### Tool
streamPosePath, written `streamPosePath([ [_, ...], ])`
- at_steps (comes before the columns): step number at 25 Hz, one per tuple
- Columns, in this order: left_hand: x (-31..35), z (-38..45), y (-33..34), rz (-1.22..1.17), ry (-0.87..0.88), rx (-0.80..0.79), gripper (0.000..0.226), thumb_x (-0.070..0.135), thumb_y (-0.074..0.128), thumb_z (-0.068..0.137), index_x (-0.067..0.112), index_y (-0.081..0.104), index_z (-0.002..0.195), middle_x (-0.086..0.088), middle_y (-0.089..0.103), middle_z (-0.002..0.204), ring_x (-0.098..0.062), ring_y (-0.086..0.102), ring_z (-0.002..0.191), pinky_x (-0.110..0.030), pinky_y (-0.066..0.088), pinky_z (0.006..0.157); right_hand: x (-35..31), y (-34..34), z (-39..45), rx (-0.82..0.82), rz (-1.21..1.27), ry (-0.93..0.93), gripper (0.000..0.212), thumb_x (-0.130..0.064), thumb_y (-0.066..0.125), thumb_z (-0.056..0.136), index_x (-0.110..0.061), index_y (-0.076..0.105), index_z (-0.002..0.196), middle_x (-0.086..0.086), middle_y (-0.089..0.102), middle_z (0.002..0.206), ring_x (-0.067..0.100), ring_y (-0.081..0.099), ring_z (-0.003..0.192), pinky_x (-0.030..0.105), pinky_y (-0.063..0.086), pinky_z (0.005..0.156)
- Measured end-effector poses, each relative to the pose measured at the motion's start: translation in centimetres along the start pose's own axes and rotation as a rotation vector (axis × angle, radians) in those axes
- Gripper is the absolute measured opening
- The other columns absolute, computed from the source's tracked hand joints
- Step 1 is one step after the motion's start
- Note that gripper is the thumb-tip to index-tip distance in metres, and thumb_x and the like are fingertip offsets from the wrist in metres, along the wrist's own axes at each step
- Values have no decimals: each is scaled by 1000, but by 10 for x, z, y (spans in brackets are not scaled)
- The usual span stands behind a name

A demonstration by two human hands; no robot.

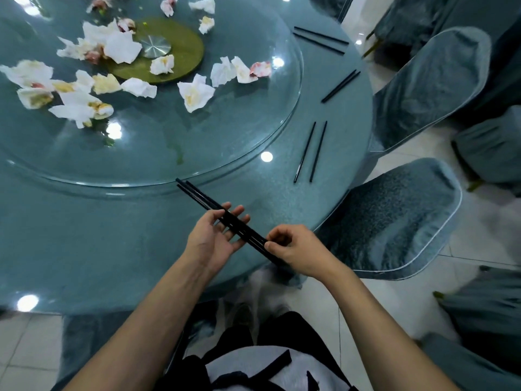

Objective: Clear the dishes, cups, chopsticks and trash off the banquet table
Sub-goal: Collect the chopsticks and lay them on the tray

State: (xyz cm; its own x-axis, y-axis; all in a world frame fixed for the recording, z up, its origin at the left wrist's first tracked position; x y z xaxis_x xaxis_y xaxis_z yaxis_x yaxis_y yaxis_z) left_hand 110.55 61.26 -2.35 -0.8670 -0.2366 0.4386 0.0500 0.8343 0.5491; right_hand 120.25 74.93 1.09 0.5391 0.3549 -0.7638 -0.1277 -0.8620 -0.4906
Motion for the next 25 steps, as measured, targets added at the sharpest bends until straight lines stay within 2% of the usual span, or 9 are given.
streamPosePath([
  [5,0,8,5,-57,-6,0,22,13,49,95,15,59,115,-10,72,110,-28,73,95,-49,59,78,1,-14,3,35,15,4,12,-33,81,85,-22,74,86,-6,66,70,2,54,59,19,46,59],
  [7,2,12,9,-69,-3,0,23,12,50,94,15,59,116,-9,73,106,-28,74,92,-49,61,77,4,-24,9,52,87,12,17,-37,80,85,-21,74,85,-4,68,71,3,56,62,24,49,63],
  [9,3,19,13,-73,3,5,23,12,51,94,15,61,115,-9,74,102,-28,75,90,-50,61,78,12,-41,20,104,99,24,19,-41,77,87,-23,74,84,-7,69,72,1,57,64,22,50,65],
  [13,10,32,25,-77,26,3,22,14,53,94,14,65,113,-10,74,106,-30,75,94,-52,60,82,37,-84,51,249,38,73,15,-35,72,92,-22,73,83,-12,64,67,1,56,63,22,47,66],
  [17,13,47,47,-77,37,-3,24,16,57,92,14,67,113,-11,74,110,-32,74,100,-53,59,85,60,-125,88,344,-45,129,10,-31,70,92,-22,72,88,-12,66,74,13,63,76,28,49,73],
  [20,12,62,68,-83,34,-3,24,17,57,91,14,68,111,-11,74,111,-32,74,99,-53,59,84,72,-145,117,335,-90,124,11,-29,67,93,-22,71,100,-6,70,91,18,66,89,36,55,87],
  [22,9,70,79,-92,34,-7,24,18,57,90,14,68,111,-11,74,111,-32,74,99,-54,58,86,82,-151,137,292,-152,146,22,-29,64,94,-20,69,114,1,70,110,22,65,103,37,53,95],
  [25,3,81,88,-106,31,-8,27,18,59,88,14,68,112,-11,73,113,-32,73,101,-54,57,89,96,-152,161,204,-254,185,41,-29,58,98,-17,58,138,9,59,137,27,56,125,40,44,108],
])
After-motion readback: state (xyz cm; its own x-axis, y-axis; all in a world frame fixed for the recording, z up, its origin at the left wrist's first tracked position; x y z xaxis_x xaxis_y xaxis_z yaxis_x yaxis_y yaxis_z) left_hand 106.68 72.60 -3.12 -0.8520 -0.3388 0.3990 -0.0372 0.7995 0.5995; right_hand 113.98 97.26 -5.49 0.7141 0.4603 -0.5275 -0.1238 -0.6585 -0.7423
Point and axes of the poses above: each hand's wrist, its own z-axis towards the middle knuckle, its own y-axis out of the palm, x = y × z, the point moved 10 cm from there along z, towards the middle knuckle
